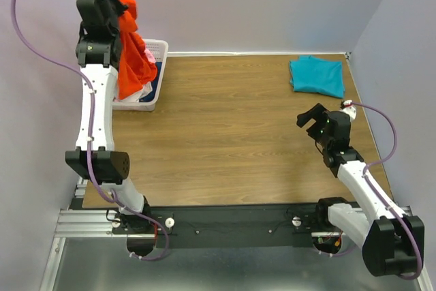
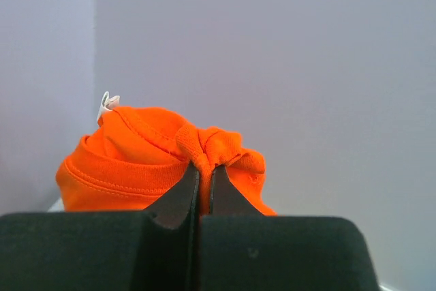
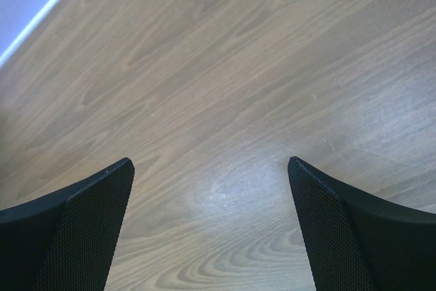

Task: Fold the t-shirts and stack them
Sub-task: Grab the tshirt from the pile, then move the tshirt to the center of the board, then flatten the tshirt out

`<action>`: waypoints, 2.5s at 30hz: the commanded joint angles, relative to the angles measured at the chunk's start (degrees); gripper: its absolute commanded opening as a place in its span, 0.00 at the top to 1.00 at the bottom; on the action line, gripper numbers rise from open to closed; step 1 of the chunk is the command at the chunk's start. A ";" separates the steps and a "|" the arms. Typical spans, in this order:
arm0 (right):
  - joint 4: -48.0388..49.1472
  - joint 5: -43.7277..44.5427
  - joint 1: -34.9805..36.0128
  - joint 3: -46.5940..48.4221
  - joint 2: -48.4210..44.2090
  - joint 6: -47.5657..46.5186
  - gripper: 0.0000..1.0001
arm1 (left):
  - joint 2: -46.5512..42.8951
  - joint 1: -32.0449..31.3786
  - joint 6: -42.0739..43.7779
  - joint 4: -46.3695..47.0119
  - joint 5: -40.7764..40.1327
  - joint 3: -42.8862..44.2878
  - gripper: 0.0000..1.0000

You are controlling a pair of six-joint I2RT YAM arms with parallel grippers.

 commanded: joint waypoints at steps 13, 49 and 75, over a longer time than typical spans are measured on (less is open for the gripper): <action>0.05 -0.34 0.23 -0.70 -11.31 -0.85 0.00 | -20.54 -31.28 6.32 17.62 7.76 -12.20 1.00; -8.82 -7.45 0.23 1.67 -7.02 -2.25 0.00 | -14.29 -22.87 -16.17 8.38 -5.33 -59.10 0.02; -9.52 -12.30 0.67 1.68 0.63 0.83 0.00 | -1.03 -56.27 -15.74 8.22 -0.48 -63.70 0.16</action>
